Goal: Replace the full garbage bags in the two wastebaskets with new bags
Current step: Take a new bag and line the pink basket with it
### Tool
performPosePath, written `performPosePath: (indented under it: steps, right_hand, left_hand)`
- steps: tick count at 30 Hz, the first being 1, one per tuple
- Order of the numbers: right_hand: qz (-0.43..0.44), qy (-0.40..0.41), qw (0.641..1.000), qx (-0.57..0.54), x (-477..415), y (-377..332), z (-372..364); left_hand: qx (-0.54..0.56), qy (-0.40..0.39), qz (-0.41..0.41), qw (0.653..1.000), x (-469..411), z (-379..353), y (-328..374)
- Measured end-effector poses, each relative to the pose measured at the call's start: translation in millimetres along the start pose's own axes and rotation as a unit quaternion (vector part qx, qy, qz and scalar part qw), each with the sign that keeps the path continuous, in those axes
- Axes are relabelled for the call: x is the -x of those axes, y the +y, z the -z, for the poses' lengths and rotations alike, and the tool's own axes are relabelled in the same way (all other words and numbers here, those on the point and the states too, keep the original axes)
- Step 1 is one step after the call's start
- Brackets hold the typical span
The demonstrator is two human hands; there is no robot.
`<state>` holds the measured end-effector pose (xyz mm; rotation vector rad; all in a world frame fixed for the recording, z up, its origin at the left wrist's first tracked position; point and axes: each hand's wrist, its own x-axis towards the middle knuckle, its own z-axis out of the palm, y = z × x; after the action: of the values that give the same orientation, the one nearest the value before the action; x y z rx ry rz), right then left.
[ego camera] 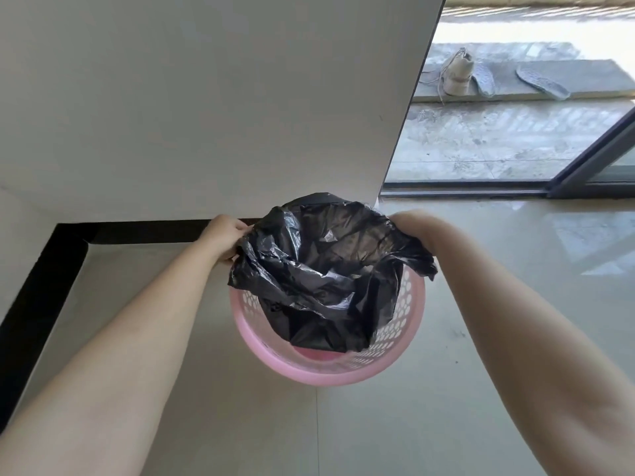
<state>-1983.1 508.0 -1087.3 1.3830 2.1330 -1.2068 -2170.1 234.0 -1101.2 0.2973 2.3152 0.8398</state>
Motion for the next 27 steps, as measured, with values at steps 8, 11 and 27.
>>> performPosePath:
  steps: [8,11,27]
  right_hand:
    - [0.003,0.130,0.991,-0.021,-5.0,1.8,-3.3]
    - [-0.005,0.114,0.993,0.042,-6.3,12.1,-5.3]
    - [0.164,0.224,0.952,0.128,39.3,1.7,-13.3]
  left_hand:
    - [-0.155,0.157,0.003,0.975,-11.1,8.8,9.5]
    - [-0.247,0.008,0.110,0.963,-13.1,6.2,4.7]
    - [-0.215,0.149,-0.120,0.958,32.7,5.3,31.3]
